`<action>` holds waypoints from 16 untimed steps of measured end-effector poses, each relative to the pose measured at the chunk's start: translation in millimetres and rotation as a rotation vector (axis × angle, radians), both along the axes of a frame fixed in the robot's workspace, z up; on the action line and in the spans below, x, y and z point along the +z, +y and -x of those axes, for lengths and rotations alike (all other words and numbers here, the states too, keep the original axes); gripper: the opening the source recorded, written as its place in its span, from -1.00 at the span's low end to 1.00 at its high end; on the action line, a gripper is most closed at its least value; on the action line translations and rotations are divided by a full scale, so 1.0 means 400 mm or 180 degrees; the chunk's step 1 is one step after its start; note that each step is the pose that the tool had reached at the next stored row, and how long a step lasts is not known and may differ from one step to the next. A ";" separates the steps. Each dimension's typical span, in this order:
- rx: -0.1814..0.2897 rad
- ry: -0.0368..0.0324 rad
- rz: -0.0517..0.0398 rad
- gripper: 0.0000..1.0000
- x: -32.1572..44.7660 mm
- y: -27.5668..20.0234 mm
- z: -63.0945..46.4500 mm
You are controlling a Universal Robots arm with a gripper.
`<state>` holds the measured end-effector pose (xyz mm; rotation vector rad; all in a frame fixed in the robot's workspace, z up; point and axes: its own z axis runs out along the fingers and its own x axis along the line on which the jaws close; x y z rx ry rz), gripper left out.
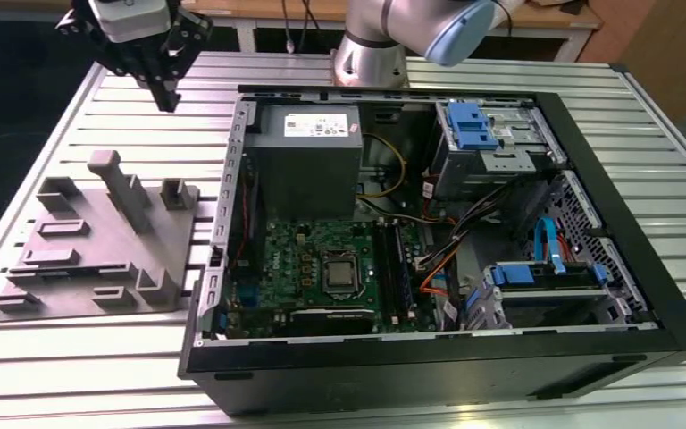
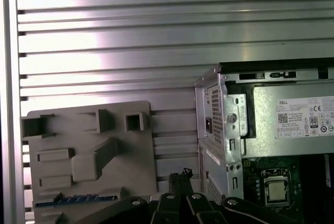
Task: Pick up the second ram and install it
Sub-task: 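Reach for the second ram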
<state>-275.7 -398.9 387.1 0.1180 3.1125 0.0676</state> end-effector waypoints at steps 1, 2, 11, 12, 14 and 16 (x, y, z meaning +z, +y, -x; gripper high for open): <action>0.0000 0.0000 0.0000 -0.80 0.000 0.000 0.006; 0.0000 0.0000 0.0000 -0.80 -0.001 0.000 0.013; 0.0000 0.0000 0.0000 -0.80 -0.003 0.000 0.067; 0.0000 0.0000 0.0000 -0.80 -0.003 0.000 0.072; 0.0000 0.0000 0.0000 -0.80 -0.003 0.000 0.084; 0.0000 0.0000 0.0000 -0.80 -0.004 0.000 0.095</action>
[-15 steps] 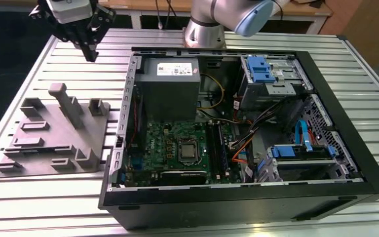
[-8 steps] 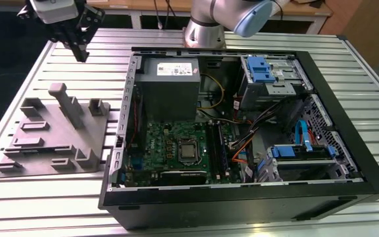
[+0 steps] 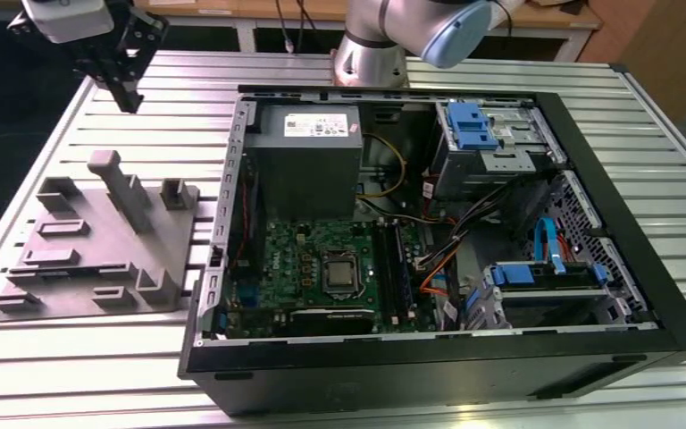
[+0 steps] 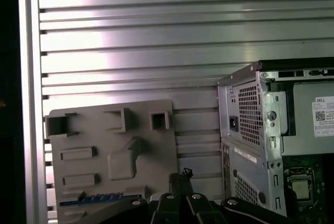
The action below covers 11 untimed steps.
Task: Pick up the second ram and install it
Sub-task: 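Reach for the second ram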
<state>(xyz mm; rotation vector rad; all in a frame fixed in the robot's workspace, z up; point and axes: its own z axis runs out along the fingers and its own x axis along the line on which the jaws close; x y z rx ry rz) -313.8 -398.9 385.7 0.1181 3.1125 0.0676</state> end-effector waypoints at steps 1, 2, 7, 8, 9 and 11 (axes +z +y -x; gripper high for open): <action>0.0000 0.0000 0.0000 -0.80 0.000 0.000 0.006; 0.0000 0.0000 0.0000 -0.80 0.000 0.000 0.010; 0.0000 0.0000 0.0000 -0.80 -0.002 0.000 0.036; 0.0000 0.0000 0.0000 -0.80 -0.002 0.000 0.042; 0.0000 0.0000 0.0000 -0.80 -0.002 0.000 0.047; 0.0000 0.0000 0.0000 -0.80 -0.003 0.000 0.058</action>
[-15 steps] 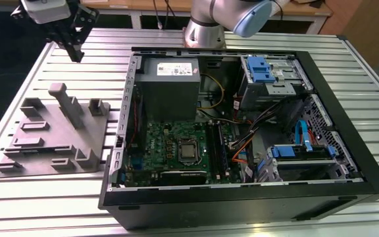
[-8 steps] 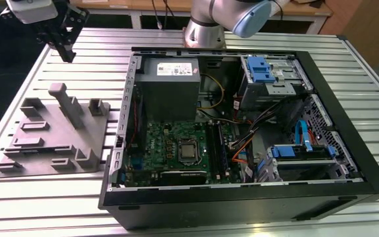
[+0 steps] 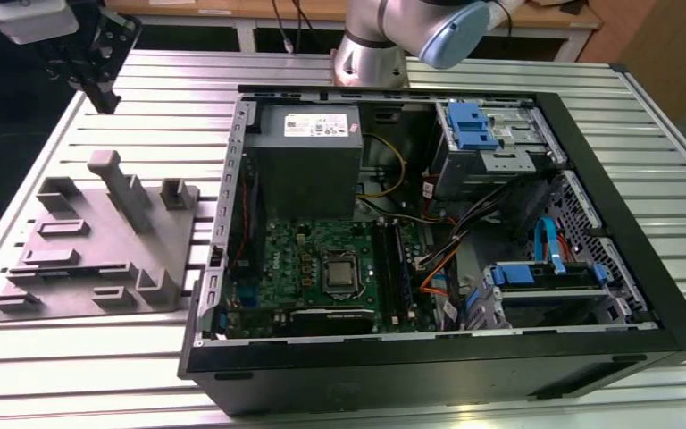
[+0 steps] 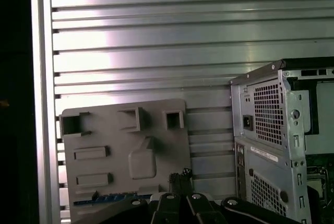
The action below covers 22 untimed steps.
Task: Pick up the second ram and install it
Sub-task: 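Reach for the second ram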
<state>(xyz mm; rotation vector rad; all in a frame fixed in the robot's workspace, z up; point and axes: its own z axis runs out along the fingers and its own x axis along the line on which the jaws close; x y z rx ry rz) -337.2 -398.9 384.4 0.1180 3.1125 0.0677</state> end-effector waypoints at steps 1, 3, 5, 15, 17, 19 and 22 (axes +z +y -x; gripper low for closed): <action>0.0000 0.0000 0.0000 -0.80 0.000 0.000 0.005; 0.0000 0.0000 0.0000 -0.80 -0.001 0.000 0.015; 0.0000 0.0000 0.0000 -0.80 -0.003 -0.001 0.025; 0.0000 0.0000 0.0000 -0.80 -0.018 -0.012 0.069; 0.0000 0.0000 0.0000 -0.80 -0.021 -0.016 0.074; 0.0000 0.0000 0.0000 -0.80 -0.025 -0.021 0.076; 0.0000 0.0000 0.0000 -0.80 -0.030 -0.029 0.080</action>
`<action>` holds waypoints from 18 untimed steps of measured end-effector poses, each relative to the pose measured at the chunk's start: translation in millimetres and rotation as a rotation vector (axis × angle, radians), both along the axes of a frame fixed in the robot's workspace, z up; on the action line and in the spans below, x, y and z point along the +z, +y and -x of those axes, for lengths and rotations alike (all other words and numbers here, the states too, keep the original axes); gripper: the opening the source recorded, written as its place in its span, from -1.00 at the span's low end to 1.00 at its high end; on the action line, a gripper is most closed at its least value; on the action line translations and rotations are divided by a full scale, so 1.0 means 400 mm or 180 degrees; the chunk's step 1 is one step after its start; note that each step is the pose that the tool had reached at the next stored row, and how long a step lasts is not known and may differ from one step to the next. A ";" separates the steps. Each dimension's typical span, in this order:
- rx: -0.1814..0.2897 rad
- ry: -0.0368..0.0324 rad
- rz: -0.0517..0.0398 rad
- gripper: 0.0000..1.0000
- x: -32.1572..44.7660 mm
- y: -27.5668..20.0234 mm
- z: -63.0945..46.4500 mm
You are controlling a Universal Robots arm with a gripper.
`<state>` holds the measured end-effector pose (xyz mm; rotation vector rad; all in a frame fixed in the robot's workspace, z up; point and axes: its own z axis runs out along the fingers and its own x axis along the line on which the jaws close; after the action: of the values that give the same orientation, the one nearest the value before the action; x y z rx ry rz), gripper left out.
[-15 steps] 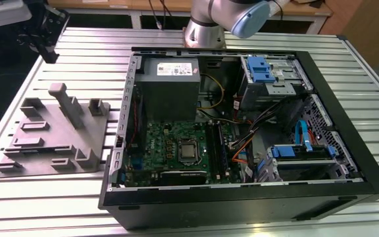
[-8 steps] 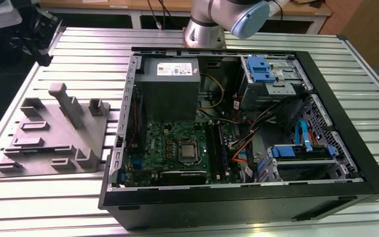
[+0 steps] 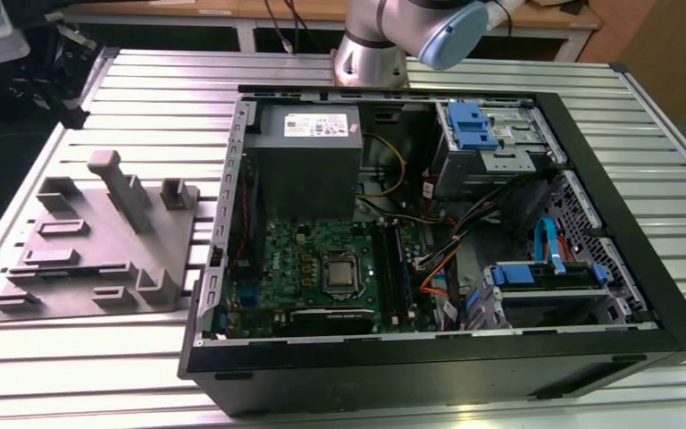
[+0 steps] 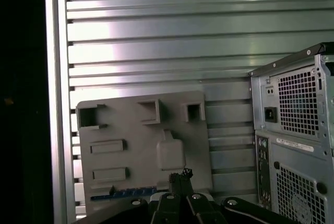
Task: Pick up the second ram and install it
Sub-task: 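Reach for the second ram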
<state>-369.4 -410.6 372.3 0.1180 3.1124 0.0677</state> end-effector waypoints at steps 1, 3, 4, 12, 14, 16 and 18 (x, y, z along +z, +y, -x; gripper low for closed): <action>0.0000 0.0000 0.0000 -0.80 -0.002 -0.003 0.002; 0.0000 0.0000 0.0000 -0.80 -0.005 -0.009 0.004; 0.0000 0.0000 0.0000 -0.80 -0.006 -0.013 0.005; 0.0000 0.0000 0.0000 -0.80 -0.017 -0.043 0.014; 0.0000 0.0000 0.0000 -0.80 -0.020 -0.051 0.017; 0.0000 0.0000 0.0000 -0.80 -0.023 -0.058 0.019; 0.0000 0.0000 0.0000 -0.80 -0.026 -0.064 0.022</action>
<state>-378.2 -436.3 361.9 0.1180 3.1125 0.0677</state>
